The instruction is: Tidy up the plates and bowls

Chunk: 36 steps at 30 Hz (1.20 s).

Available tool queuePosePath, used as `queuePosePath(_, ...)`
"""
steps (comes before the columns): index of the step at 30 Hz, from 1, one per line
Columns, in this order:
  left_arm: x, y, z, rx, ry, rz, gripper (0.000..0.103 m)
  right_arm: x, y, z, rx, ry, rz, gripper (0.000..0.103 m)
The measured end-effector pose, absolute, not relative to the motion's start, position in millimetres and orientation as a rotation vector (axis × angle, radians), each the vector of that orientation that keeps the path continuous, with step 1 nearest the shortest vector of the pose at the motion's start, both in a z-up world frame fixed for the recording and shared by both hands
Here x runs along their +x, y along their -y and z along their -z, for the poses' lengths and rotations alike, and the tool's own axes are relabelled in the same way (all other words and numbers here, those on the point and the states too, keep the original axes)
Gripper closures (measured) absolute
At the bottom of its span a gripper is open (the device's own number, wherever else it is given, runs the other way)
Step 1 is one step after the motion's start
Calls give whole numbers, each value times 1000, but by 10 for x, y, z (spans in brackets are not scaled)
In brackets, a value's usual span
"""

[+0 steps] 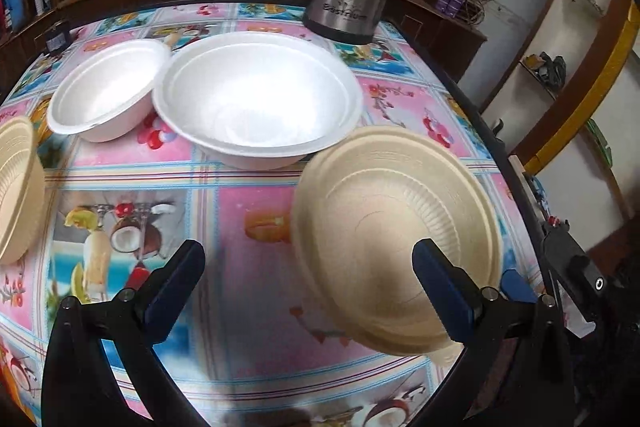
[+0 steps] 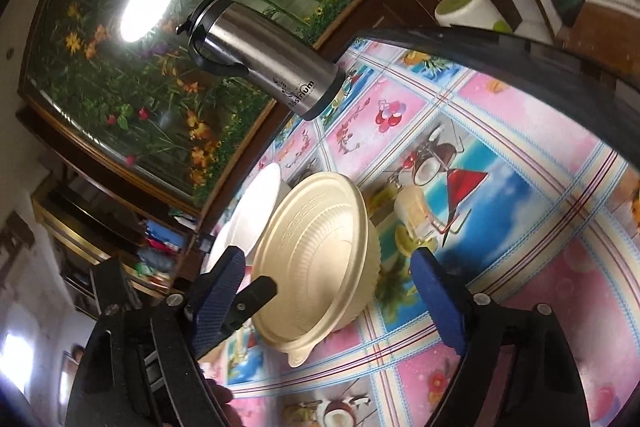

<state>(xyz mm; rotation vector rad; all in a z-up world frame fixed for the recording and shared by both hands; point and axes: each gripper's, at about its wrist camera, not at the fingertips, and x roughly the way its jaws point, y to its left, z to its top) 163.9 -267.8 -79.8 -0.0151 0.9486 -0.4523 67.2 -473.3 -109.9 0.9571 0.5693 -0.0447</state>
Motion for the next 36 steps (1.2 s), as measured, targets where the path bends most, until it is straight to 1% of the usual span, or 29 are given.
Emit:
queuePosePath(5,1574,2735,793,65,-902,451,0,650,4738,1069,967,-544,30,16)
queuePosePath(12,1615,2684,811,94,-909,461,0,687,4727,1083,959,-561,45,16)
queuePosePath(15,1598,2657,775,87,-886,455,0,699,4722,1078,953,-557,52,20)
queuePosePath(17,1571,2678,767,105,-863,451,0,735,4701,1091,943,-571,55,27)
queuePosePath(19,1565,2701,786,120,-858,446,0,783,4667,1107,932,-590,55,31)
queuePosePath(22,1580,2707,816,117,-861,448,0,810,4636,1123,923,-600,59,35)
queuePosePath(24,1584,2709,829,112,-861,453,4,802,4638,1121,919,-592,70,38)
queuePosePath(26,1585,2711,828,111,-863,456,7,795,4647,1119,914,-590,80,44)
queuePosePath(27,1581,2707,826,106,-859,460,9,797,4649,1121,913,-590,85,46)
queuePosePath(29,1574,2703,814,94,-857,476,22,803,4652,1123,904,-596,90,54)
queuePosePath(31,1574,2706,813,88,-862,487,26,816,4638,1123,886,-607,99,60)
queuePosePath(32,1572,2705,815,82,-862,497,31,828,4631,1132,879,-616,102,62)
queuePosePath(33,1569,2702,818,74,-864,506,39,828,4629,1136,877,-620,103,63)
queuePosePath(35,1572,2704,822,64,-875,521,46,831,4624,1138,865,-626,112,71)
queuePosePath(36,1573,2705,828,60,-881,529,49,832,4624,1140,862,-628,116,73)
